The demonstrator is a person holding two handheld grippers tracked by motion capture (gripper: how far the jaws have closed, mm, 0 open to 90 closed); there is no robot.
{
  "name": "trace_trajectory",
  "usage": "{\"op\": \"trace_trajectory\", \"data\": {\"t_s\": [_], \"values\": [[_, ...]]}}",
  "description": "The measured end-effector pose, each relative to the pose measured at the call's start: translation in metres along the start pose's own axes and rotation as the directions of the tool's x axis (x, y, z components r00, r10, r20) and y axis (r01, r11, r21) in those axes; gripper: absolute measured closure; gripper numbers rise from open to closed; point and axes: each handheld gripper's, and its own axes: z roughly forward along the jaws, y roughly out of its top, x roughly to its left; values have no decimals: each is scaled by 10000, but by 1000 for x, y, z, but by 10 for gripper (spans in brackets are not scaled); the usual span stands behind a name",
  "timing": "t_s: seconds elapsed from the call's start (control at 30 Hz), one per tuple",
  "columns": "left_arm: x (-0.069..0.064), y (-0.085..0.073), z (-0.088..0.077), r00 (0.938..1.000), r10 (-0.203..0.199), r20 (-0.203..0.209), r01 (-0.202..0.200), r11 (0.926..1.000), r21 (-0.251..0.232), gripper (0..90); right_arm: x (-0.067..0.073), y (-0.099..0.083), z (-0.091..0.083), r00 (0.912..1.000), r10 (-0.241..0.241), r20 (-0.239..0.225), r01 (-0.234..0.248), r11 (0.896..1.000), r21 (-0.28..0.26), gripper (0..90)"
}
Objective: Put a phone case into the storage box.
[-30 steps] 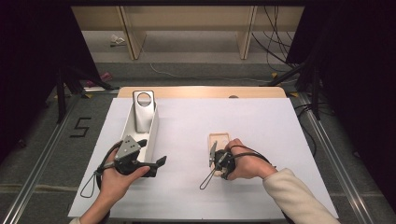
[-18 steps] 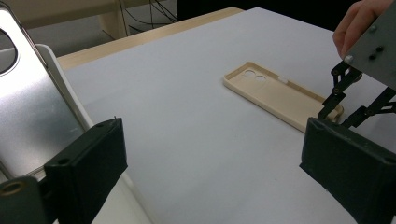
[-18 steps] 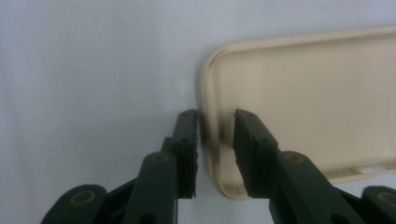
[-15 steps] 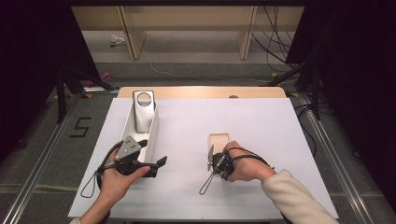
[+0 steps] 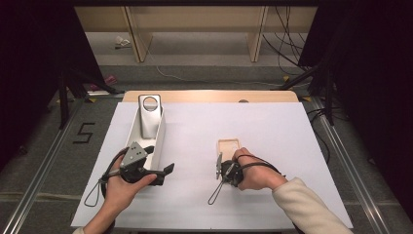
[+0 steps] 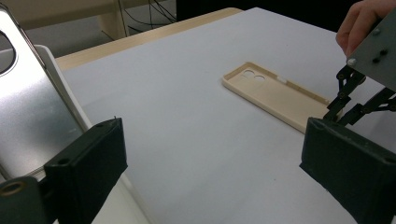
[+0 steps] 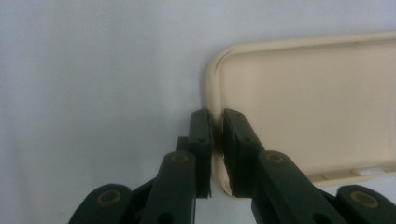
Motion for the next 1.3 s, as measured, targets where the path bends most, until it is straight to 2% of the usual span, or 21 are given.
{"op": "trace_trajectory", "data": {"t_s": [0.7,1.07,1.3], "values": [[0,0,0,10000,24,-7,-24,10000,7,60,1,-1,-2,9994,-299,-147,299,9996,6,867],[0,0,0,10000,36,-1,-36,10000,22,61,1,-6,-5,9994,-119,-332,95,9973,-725,871],[0,0,0,10000,34,-18,-34,10000,20,63,-1,-14,-11,9991,132,-411,-192,9886,-1494,873]]}}
